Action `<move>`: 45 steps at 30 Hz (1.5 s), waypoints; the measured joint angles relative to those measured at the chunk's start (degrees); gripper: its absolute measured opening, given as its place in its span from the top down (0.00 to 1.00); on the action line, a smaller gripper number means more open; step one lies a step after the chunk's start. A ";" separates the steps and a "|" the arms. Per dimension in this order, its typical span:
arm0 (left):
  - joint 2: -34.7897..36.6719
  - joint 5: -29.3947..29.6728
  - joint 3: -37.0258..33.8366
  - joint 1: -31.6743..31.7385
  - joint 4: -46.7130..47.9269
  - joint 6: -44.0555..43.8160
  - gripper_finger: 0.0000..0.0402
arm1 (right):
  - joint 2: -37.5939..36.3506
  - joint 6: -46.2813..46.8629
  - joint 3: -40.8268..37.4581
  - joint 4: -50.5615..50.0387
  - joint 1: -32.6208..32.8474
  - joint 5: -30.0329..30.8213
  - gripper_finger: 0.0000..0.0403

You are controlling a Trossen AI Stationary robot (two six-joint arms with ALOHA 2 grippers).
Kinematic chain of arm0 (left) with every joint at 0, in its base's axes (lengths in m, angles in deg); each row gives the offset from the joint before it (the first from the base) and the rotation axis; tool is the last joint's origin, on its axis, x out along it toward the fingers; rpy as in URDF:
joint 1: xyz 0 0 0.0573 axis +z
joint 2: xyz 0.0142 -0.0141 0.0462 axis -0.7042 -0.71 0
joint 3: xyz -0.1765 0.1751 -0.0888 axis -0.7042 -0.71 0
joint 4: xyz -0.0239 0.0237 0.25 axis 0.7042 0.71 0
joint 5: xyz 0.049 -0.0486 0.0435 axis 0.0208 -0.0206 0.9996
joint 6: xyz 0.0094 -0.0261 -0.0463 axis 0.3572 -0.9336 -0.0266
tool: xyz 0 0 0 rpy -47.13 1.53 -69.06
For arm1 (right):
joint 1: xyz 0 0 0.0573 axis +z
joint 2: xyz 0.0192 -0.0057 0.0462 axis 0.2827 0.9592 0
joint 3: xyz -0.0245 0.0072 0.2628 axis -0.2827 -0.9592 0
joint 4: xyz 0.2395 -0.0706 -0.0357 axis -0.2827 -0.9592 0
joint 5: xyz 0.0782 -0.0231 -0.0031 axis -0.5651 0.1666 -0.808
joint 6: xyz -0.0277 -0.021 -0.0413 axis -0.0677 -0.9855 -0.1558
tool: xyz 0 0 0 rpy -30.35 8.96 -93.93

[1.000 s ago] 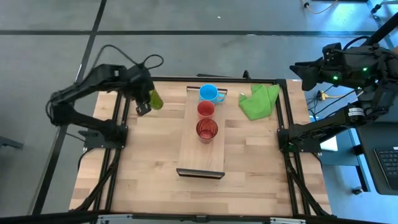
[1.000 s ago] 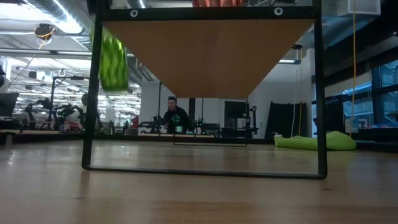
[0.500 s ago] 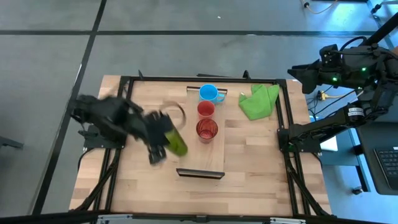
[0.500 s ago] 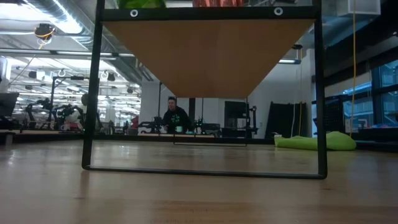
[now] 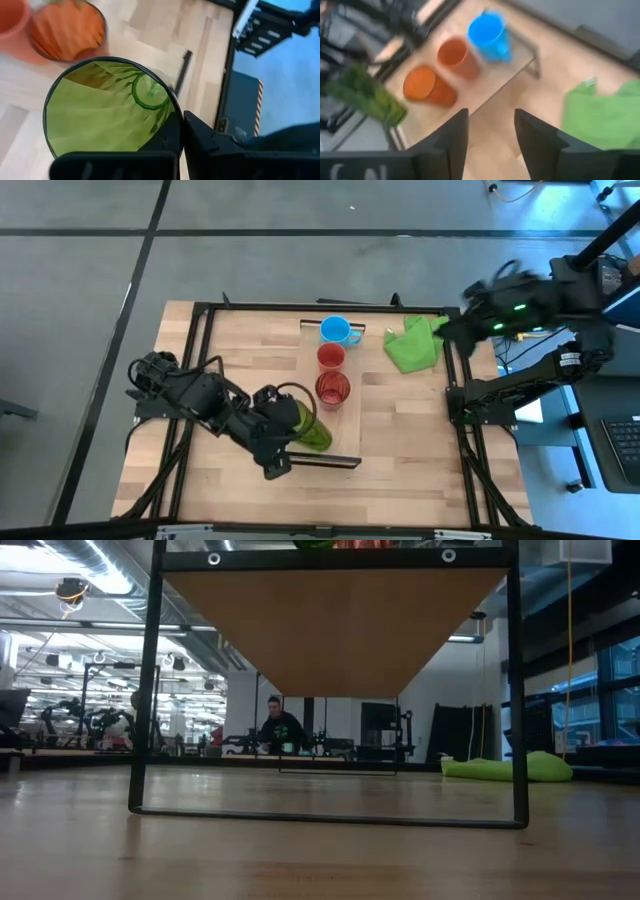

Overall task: Stack small to large cups/mugs on shelf
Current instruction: Put the green cup on the shelf

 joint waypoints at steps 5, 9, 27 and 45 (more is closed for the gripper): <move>-0.07 1.41 0.05 0.32 -0.92 1.84 1.00 | -1.11 2.66 -12.89 10.54 4.49 -8.03 0.72; -0.59 1.00 0.09 1.12 -0.92 4.38 1.00 | -2.14 8.21 -21.35 19.98 9.61 -11.85 0.88; -0.85 -6.09 -0.94 3.12 -3.12 15.32 0.99 | 3.44 33.96 -48.87 74.51 31.93 -2.58 0.99; -0.83 -7.62 -5.32 3.32 -9.50 20.17 0.99 | 13.71 38.32 -51.40 82.99 33.28 2.48 1.00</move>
